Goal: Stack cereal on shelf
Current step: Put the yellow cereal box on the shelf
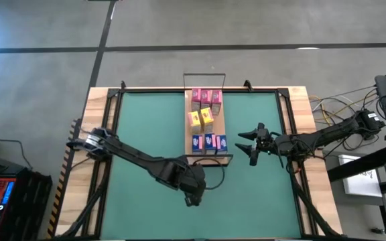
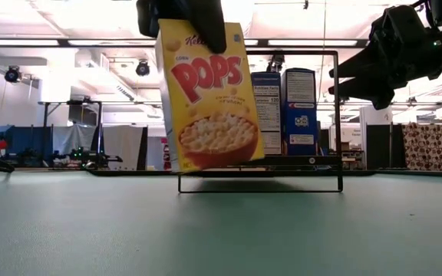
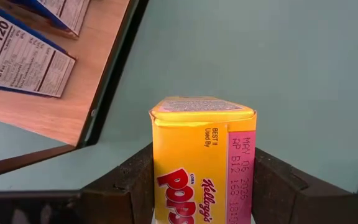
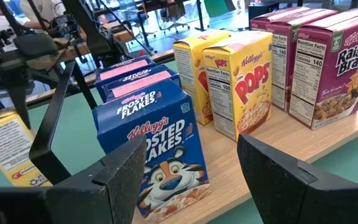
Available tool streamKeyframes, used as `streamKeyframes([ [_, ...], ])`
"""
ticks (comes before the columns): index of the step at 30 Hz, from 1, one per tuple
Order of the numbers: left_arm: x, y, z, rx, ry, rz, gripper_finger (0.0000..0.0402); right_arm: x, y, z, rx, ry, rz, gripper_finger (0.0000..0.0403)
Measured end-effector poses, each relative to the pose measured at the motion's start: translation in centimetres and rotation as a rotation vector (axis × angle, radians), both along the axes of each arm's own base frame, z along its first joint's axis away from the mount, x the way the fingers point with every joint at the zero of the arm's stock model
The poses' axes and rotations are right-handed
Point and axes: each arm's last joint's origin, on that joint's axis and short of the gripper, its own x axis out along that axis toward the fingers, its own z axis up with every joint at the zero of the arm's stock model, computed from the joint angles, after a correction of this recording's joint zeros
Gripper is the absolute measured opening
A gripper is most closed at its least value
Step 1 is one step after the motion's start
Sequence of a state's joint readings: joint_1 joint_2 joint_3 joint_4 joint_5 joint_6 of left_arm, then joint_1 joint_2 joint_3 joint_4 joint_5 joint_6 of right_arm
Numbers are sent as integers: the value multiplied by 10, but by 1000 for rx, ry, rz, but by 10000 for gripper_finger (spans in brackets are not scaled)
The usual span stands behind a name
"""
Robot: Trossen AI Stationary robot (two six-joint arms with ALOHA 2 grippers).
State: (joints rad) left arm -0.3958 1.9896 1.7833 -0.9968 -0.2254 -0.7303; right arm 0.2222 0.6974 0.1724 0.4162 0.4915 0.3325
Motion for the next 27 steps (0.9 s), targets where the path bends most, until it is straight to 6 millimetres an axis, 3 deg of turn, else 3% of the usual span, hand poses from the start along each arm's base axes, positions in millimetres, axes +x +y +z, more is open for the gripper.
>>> streamKeyframes([
  [8,11,-5,-5,25,51,-9,182,0,0,0,0,0,0,240],
  [27,17,-8,-16,34,49,-35,182,0,0,0,0,0,0,240],
])
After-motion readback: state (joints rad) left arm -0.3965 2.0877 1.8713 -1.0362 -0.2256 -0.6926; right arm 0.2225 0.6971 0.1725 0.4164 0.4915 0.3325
